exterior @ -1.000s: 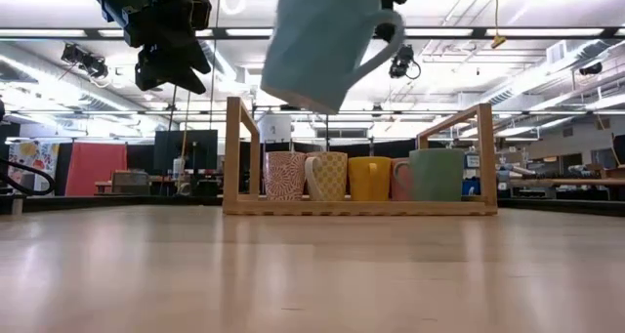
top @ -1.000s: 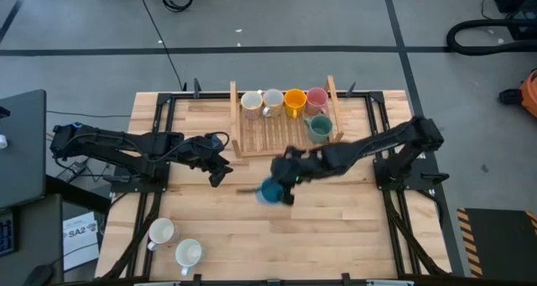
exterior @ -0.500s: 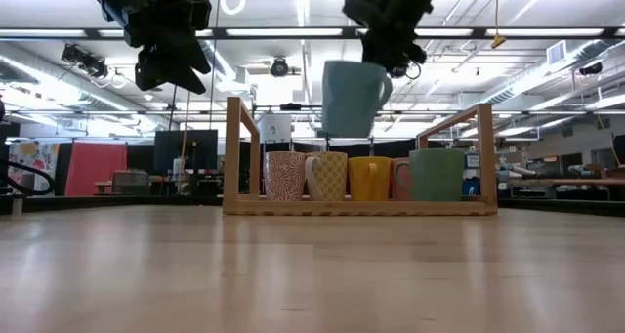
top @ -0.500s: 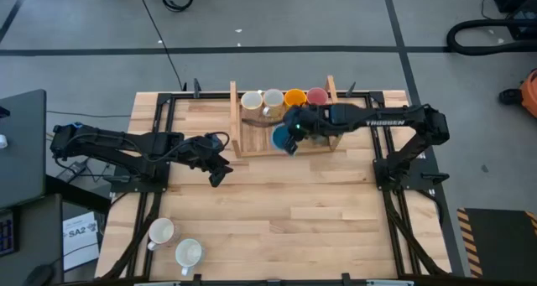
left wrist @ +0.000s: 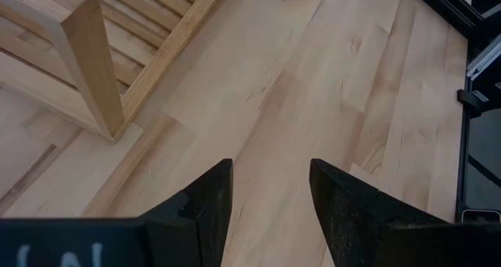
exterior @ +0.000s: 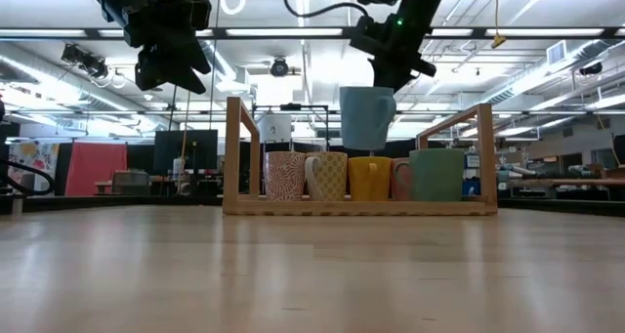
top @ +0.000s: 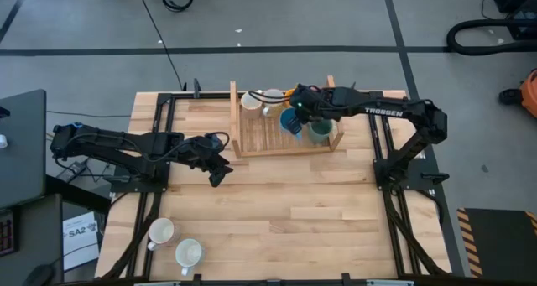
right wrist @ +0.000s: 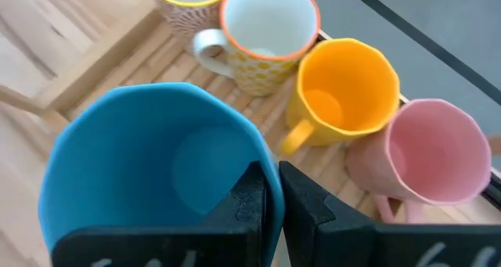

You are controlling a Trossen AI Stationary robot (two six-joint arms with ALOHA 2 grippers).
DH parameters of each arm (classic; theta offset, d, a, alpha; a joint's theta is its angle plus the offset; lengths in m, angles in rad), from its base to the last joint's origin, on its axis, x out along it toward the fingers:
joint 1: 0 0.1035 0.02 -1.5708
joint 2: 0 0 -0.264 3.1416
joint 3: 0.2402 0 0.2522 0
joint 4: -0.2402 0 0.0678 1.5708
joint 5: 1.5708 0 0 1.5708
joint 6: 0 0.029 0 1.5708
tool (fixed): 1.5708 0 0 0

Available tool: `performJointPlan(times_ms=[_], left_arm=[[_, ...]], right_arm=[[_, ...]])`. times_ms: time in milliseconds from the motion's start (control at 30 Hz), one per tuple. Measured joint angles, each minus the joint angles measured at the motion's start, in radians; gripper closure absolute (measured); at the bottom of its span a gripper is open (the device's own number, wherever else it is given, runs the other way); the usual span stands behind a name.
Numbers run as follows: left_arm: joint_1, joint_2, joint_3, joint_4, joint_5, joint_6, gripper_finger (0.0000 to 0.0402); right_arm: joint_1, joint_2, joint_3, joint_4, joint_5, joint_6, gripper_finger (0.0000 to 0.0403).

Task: Place coffee mugs
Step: Put the blue mug on the shelf

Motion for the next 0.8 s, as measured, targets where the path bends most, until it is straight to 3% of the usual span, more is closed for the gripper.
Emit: performJointPlan(times_ms=[400,800], left_arm=[[0.0,0.0,0.0,0.0,0.0,0.0,0.0225],[0.0,0.0,0.0,0.0,0.0,0.0,0.0225]], right_arm=[[-0.072,0.002,-0.123,0.02,-0.051,-0.016,0.0371],[-0.092,0.002,-0.249,0.176,-0.077,-0.026,0.0371]])
